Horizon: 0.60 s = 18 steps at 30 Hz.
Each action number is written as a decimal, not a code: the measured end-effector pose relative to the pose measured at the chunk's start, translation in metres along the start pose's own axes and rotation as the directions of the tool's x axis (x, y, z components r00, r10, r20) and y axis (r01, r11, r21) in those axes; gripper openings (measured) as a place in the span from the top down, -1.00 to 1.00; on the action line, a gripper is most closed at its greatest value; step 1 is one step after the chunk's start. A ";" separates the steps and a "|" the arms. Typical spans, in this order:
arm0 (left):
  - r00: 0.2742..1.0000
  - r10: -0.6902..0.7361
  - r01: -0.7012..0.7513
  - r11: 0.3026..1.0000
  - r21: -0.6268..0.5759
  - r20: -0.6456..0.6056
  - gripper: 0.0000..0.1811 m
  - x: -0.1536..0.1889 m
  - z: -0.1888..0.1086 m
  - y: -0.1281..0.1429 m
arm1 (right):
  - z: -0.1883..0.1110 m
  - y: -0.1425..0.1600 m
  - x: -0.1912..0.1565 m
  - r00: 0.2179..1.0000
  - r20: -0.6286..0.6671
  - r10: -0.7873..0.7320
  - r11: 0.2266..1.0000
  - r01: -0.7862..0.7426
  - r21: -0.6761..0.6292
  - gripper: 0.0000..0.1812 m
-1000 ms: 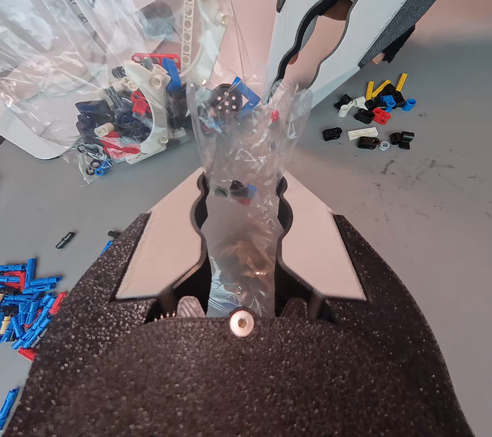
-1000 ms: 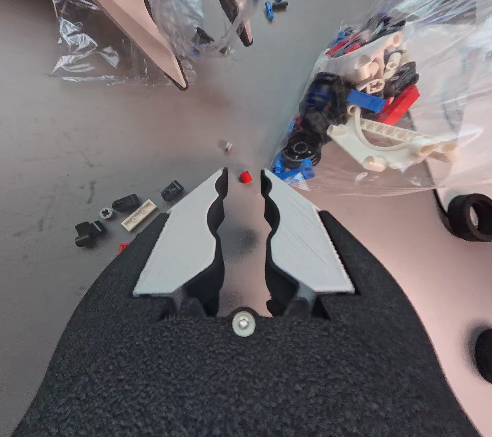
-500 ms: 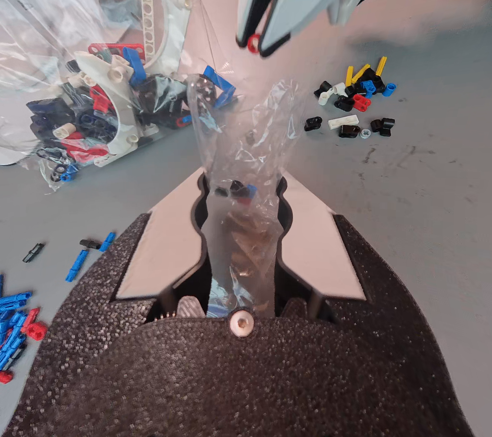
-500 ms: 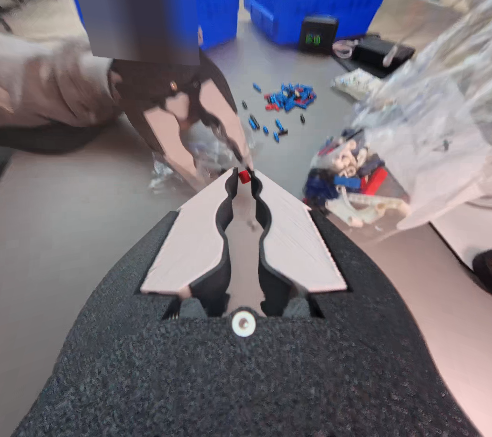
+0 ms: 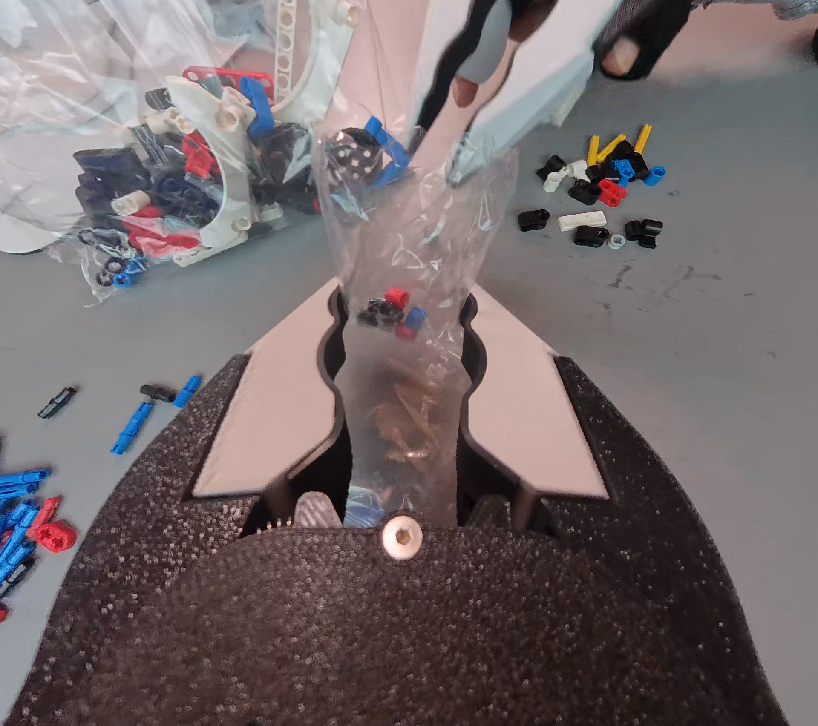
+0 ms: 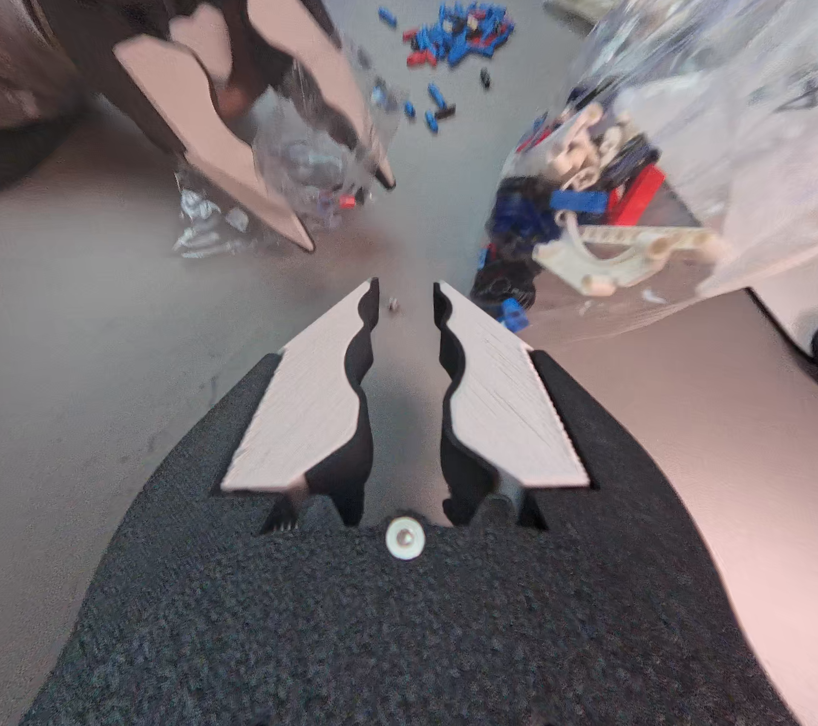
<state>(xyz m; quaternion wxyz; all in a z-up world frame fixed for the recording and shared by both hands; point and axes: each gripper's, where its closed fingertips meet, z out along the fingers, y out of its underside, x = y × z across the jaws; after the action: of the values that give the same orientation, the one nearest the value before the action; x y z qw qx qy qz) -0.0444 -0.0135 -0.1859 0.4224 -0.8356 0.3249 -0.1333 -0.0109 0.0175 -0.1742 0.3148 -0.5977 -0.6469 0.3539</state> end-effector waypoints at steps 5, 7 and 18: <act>1.000 0.001 -0.001 1.000 -0.005 0.008 0.45 -0.003 -0.001 0.002 | 0.021 0.024 -0.006 0.991 -0.028 -0.130 0.972 0.122 -0.201 0.75; 1.000 0.005 -0.005 1.000 -0.004 0.008 0.45 -0.002 -0.002 0.001 | 0.024 0.027 -0.006 0.992 -0.029 -0.125 0.970 0.116 -0.215 0.94; 1.000 0.016 -0.016 0.999 -0.032 0.019 0.45 -0.003 0.002 0.006 | 0.000 -0.021 0.013 0.981 -0.153 -0.120 0.992 0.123 0.005 0.94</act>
<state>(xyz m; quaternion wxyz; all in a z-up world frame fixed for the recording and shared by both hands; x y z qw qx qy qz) -0.0477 -0.0128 -0.1919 0.4133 -0.8407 0.3297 -0.1169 -0.0230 0.0297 -0.1572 0.3887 -0.5801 -0.6536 0.2920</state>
